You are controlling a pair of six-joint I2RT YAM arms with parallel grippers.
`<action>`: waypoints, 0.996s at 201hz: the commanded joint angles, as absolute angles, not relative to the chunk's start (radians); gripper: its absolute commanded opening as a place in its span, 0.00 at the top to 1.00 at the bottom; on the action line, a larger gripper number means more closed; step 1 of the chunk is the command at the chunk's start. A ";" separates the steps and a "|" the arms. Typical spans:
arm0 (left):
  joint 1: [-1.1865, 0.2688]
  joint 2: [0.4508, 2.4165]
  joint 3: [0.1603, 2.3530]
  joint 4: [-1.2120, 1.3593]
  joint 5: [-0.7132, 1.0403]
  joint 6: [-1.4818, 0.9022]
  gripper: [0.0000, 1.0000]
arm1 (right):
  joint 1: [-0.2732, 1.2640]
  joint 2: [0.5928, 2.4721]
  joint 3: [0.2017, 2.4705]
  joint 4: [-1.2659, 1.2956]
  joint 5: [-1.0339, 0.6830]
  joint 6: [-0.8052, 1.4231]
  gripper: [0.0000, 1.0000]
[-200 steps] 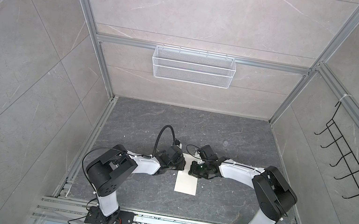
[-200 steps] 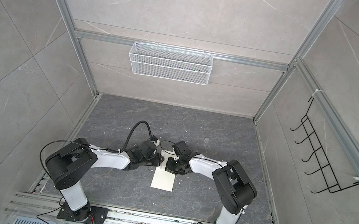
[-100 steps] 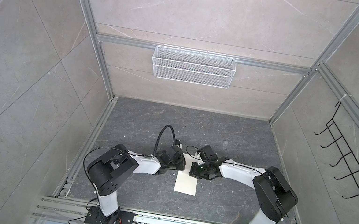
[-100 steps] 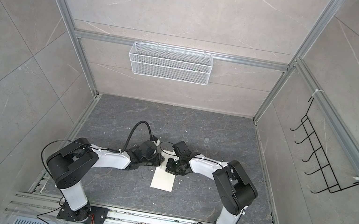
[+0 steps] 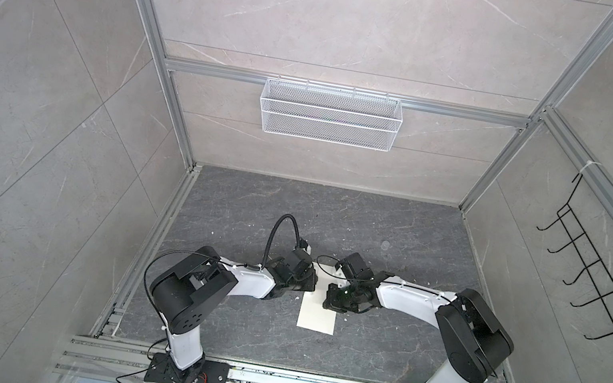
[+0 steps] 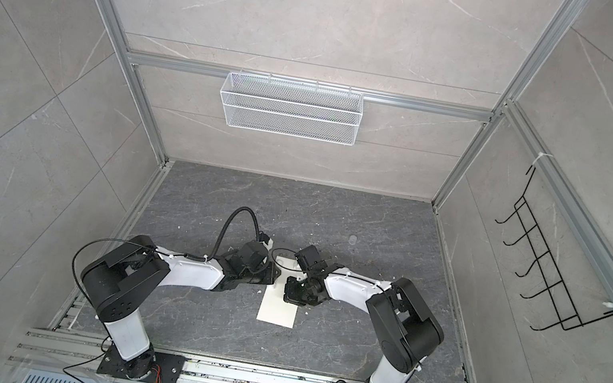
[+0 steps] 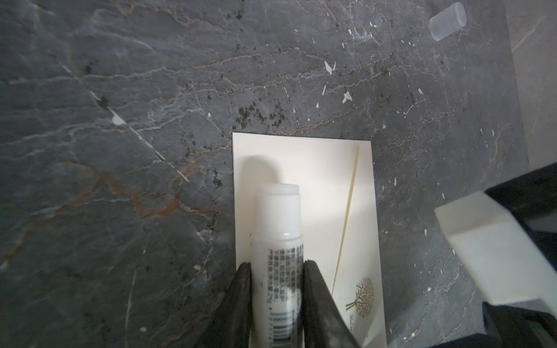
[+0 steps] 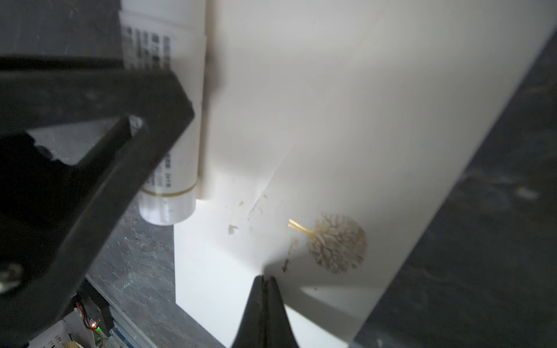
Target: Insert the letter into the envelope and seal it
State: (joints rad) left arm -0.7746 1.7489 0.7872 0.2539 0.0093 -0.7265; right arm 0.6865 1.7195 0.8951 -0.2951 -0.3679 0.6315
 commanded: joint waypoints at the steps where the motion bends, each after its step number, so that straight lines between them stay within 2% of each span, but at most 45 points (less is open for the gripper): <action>1: -0.775 1.770 0.802 0.229 -0.004 -0.724 1.00 | 0.694 1.692 0.865 -0.354 -0.370 0.614 1.00; 46: -0.775 1.766 0.803 0.227 0.000 -0.724 1.00 | 0.693 1.658 0.861 -0.347 -0.367 0.630 1.00; 81: -0.776 1.737 0.807 0.221 0.007 -0.722 1.00 | 0.692 1.544 0.923 -0.358 -0.311 0.654 1.00; 115: -0.775 1.650 0.815 0.215 0.011 -0.711 1.00 | 0.692 1.439 0.971 -0.390 -0.209 0.644 0.73; 150: -0.775 1.511 0.833 0.189 0.012 -0.688 1.00 | 0.692 1.346 0.989 -0.410 -0.184 0.631 0.46; 164: -0.776 1.444 0.832 0.189 0.017 -0.679 1.00 | 0.692 1.307 0.993 -0.397 -0.205 0.633 0.39; 200: -0.775 1.287 0.815 0.226 0.058 -0.666 1.00 | 0.692 1.248 1.022 -0.354 -0.293 0.660 0.29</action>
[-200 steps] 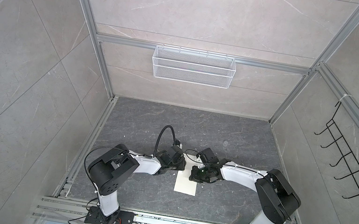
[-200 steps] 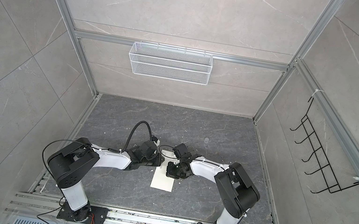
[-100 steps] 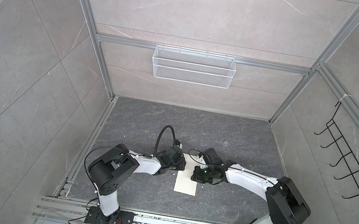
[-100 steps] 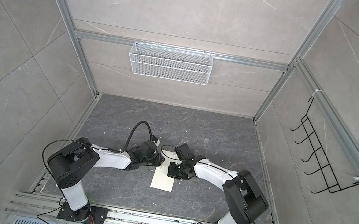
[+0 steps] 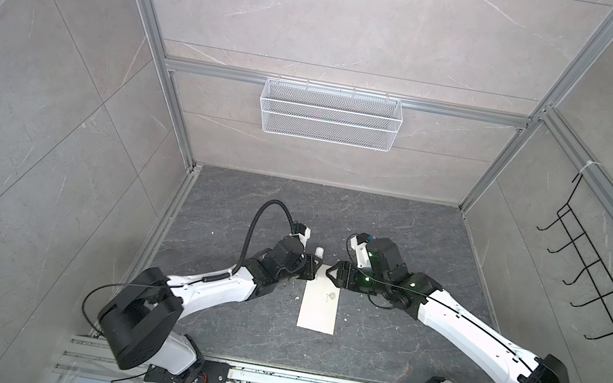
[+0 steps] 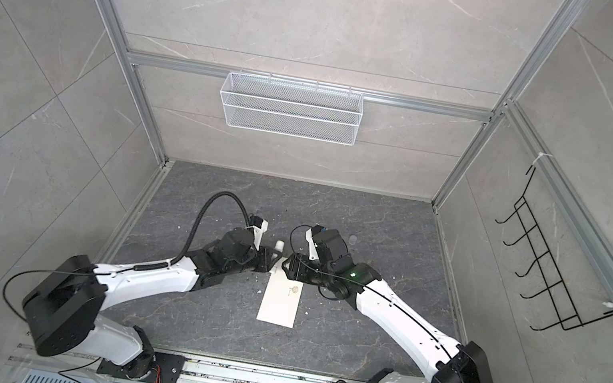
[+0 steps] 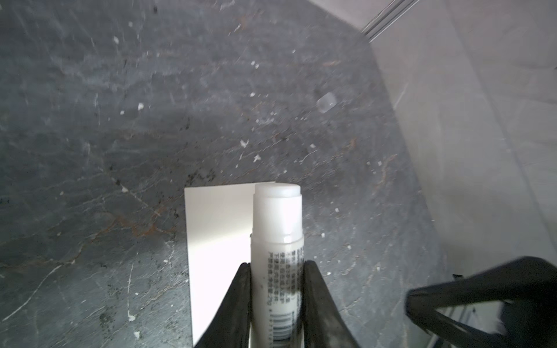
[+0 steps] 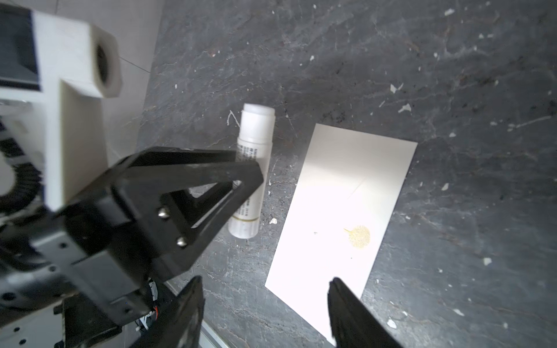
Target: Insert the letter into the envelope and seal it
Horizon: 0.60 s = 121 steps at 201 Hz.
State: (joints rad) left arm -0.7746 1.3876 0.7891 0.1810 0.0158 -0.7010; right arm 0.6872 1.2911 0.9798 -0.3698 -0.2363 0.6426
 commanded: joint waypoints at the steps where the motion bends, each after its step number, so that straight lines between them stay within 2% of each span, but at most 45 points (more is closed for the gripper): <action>1: -0.775 1.284 0.814 0.230 0.060 -0.664 1.00 | 0.692 1.247 1.023 -0.353 -0.295 0.660 0.29; 65: -0.775 1.121 0.739 0.327 0.153 -0.528 1.00 | 0.692 1.220 1.142 -0.335 -0.359 0.715 0.28; 121: -0.777 1.077 0.719 0.360 0.189 -0.457 1.00 | 0.693 1.269 1.262 -0.410 -0.318 0.721 0.24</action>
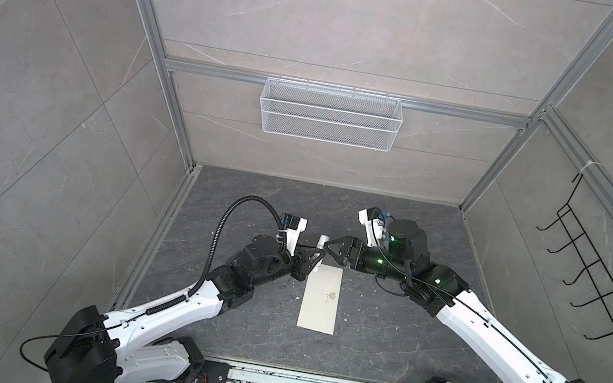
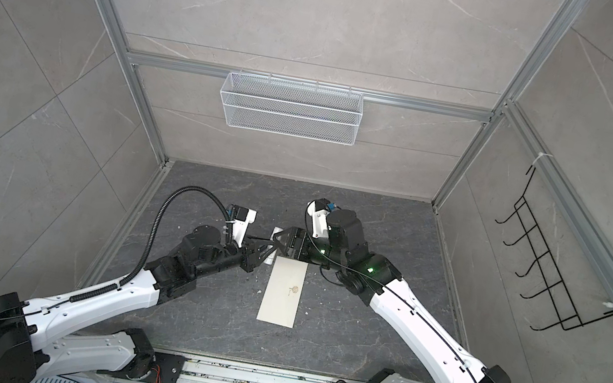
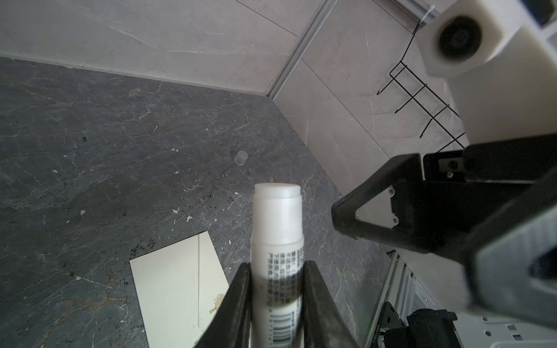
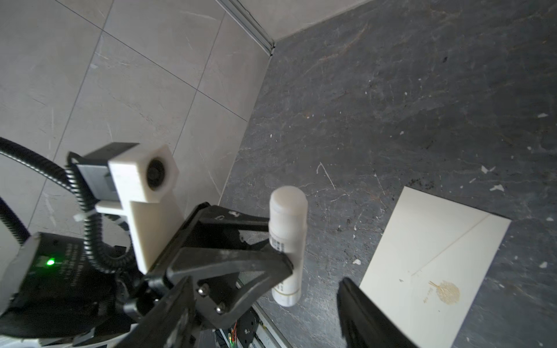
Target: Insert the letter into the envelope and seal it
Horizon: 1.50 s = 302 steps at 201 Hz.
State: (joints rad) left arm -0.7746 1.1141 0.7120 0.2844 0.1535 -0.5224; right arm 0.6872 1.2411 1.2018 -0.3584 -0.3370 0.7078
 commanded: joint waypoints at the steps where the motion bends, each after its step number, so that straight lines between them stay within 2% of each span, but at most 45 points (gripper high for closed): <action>1: -0.776 1.076 0.719 0.360 0.189 -0.457 1.00 | 0.693 1.270 1.265 -0.411 -0.318 0.721 0.24; 62: -0.777 1.060 0.720 0.362 0.189 -0.455 1.00 | 0.705 1.344 1.324 -0.456 -0.290 0.721 0.26; 144: -0.777 1.064 0.724 0.366 0.211 -0.471 1.00 | 0.752 1.409 1.378 -0.470 -0.237 0.688 0.38; 178: -0.777 1.069 0.727 0.370 0.216 -0.475 1.00 | 0.760 1.433 1.400 -0.487 -0.226 0.668 0.51; 251: -0.778 1.091 0.729 0.379 0.215 -0.510 1.00 | 0.777 1.447 1.413 -0.503 -0.207 0.629 0.90; 280: -0.777 1.090 0.722 0.375 0.224 -0.520 0.68 | 0.778 1.425 1.414 -0.504 -0.193 0.547 1.00; 290: -0.776 1.083 0.717 0.370 0.242 -0.521 0.59 | 0.778 1.410 1.414 -0.499 -0.195 0.498 1.00; 302: -0.772 1.067 0.710 0.370 0.277 -0.514 0.44 | 0.778 1.388 1.418 -0.500 -0.205 0.431 1.00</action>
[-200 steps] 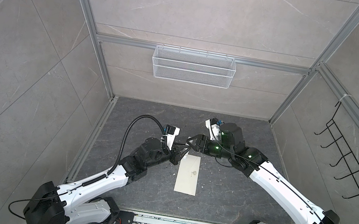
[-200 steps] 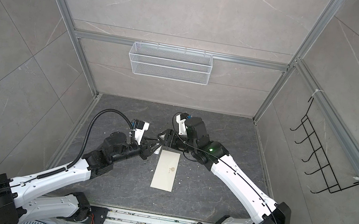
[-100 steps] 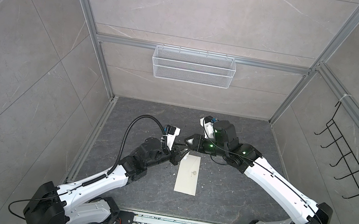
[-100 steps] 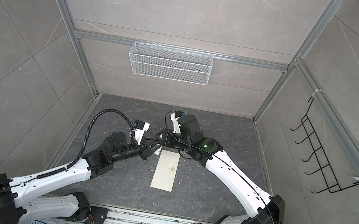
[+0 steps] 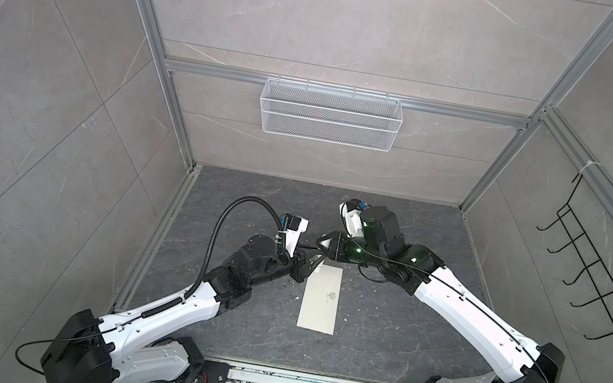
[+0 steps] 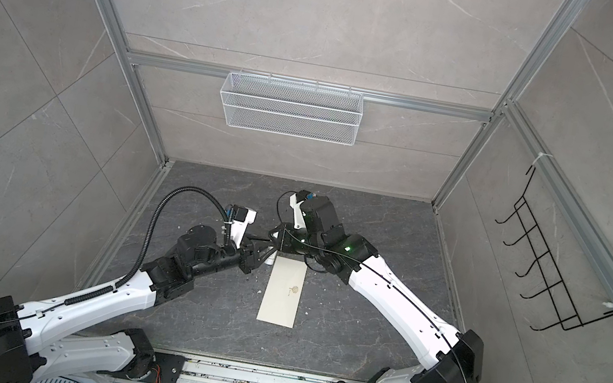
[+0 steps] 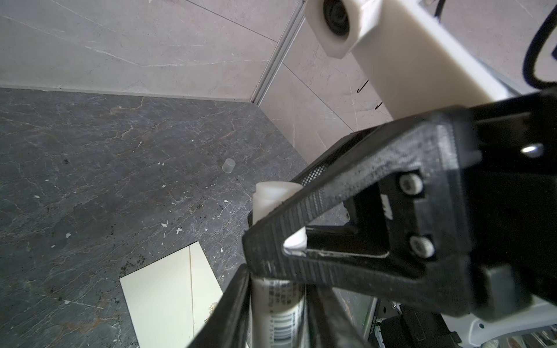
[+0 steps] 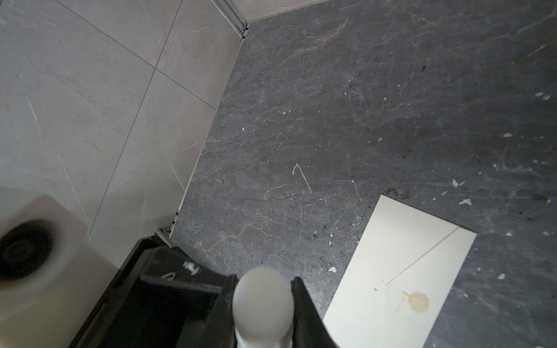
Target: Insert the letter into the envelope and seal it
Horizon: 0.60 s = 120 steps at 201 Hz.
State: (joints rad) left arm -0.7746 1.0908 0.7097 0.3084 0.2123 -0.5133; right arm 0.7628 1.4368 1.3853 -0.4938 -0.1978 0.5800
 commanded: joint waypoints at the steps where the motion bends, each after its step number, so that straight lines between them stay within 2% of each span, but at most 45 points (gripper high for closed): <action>1: -0.771 1.065 0.709 0.371 0.281 -0.513 0.43 | 0.778 1.386 1.418 -0.500 -0.206 0.426 1.00; 16: -0.764 1.042 0.696 0.385 0.344 -0.501 0.30 | 0.777 1.359 1.420 -0.503 -0.220 0.344 1.00; 31: -0.749 1.014 0.676 0.418 0.419 -0.492 0.24 | 0.777 1.334 1.421 -0.506 -0.252 0.261 1.00; 74: -0.704 0.963 0.643 0.492 0.600 -0.488 0.23 | 0.777 1.302 1.441 -0.523 -0.373 0.143 1.00; 120: -0.694 0.969 0.664 0.523 0.689 -0.502 0.26 | 0.777 1.328 1.469 -0.547 -0.515 0.117 1.00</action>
State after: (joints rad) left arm -0.7002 0.9775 0.6388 0.4496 0.5961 -0.5117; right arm 0.7723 1.3182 1.4338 -0.5182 -0.4068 0.1631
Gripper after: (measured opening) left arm 0.755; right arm 0.253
